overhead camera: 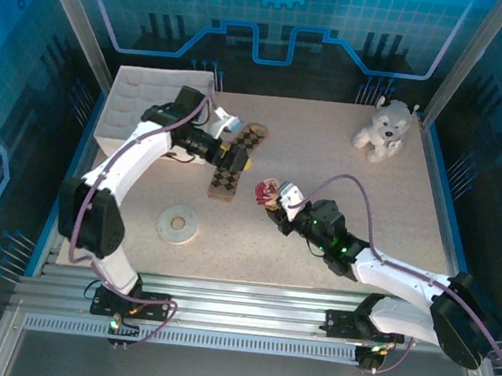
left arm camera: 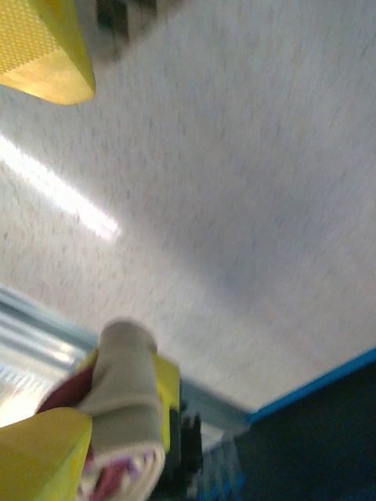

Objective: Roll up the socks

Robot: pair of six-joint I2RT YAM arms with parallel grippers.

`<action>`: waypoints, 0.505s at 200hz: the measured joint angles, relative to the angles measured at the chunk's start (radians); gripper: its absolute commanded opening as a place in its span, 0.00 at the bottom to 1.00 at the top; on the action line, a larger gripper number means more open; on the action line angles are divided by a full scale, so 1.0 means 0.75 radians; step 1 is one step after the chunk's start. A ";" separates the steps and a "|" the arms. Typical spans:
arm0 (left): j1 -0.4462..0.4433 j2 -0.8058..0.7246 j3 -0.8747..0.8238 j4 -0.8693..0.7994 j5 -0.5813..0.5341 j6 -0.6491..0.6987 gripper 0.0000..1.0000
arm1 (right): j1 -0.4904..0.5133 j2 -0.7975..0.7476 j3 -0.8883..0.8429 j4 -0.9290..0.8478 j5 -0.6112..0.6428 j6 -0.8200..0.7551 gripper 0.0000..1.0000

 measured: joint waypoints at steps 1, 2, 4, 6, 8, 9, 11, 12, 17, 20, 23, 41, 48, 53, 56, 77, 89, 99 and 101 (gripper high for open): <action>0.002 -0.004 -0.003 0.004 -0.006 -0.004 0.99 | -0.003 -0.001 0.003 -0.004 -0.007 0.005 0.01; 0.005 -0.013 -0.010 0.014 -0.018 -0.011 0.99 | -0.006 -0.002 0.005 -0.007 -0.012 0.007 0.01; 0.009 -0.023 -0.015 0.021 -0.029 -0.019 0.99 | -0.013 -0.003 0.012 -0.015 -0.028 0.018 0.01; 0.016 -0.036 -0.023 0.035 -0.044 -0.030 0.99 | -0.017 -0.003 0.017 -0.019 -0.038 0.027 0.01; 0.022 -0.048 -0.032 0.049 -0.057 -0.039 0.99 | -0.024 -0.004 0.024 -0.028 -0.055 0.039 0.01; 0.023 -0.052 -0.035 0.053 -0.063 -0.041 0.99 | -0.026 -0.004 0.026 -0.030 -0.060 0.042 0.01; 0.029 -0.065 -0.042 0.064 -0.076 -0.053 0.99 | -0.033 -0.004 0.034 -0.037 -0.075 0.052 0.01; 0.032 -0.069 -0.045 0.069 -0.080 -0.058 0.99 | -0.035 -0.004 0.036 -0.039 -0.080 0.057 0.01; 0.049 -0.094 -0.062 0.096 -0.106 -0.082 0.99 | -0.048 -0.003 0.051 -0.051 -0.112 0.080 0.01; 0.062 -0.107 -0.071 0.112 -0.119 -0.101 0.99 | -0.055 -0.003 0.059 -0.058 -0.133 0.097 0.01; 0.073 -0.119 -0.081 0.129 -0.131 -0.116 0.99 | -0.063 -0.003 0.068 -0.064 -0.153 0.109 0.01; 0.162 -0.156 -0.121 0.201 -0.176 -0.217 0.99 | -0.085 0.015 0.115 -0.073 -0.258 0.184 0.02; 0.199 -0.156 -0.127 0.218 -0.179 -0.244 0.99 | -0.087 0.028 0.135 -0.073 -0.291 0.205 0.02; 0.228 -0.154 -0.134 0.227 -0.180 -0.266 0.99 | -0.089 0.040 0.148 -0.072 -0.314 0.218 0.02; 0.244 -0.154 -0.138 0.230 -0.180 -0.273 1.00 | -0.089 0.047 0.157 -0.073 -0.326 0.225 0.02; 0.354 -0.151 -0.201 0.283 -0.165 -0.344 0.99 | -0.091 0.106 0.215 -0.073 -0.387 0.259 0.02; 0.413 -0.151 -0.250 0.317 -0.153 -0.382 0.99 | -0.092 0.143 0.250 -0.075 -0.395 0.261 0.02; 0.446 -0.151 -0.281 0.335 -0.162 -0.396 0.99 | -0.092 0.174 0.282 -0.085 -0.391 0.264 0.02; 0.449 -0.151 -0.284 0.337 -0.165 -0.396 0.99 | -0.092 0.182 0.290 -0.090 -0.390 0.264 0.02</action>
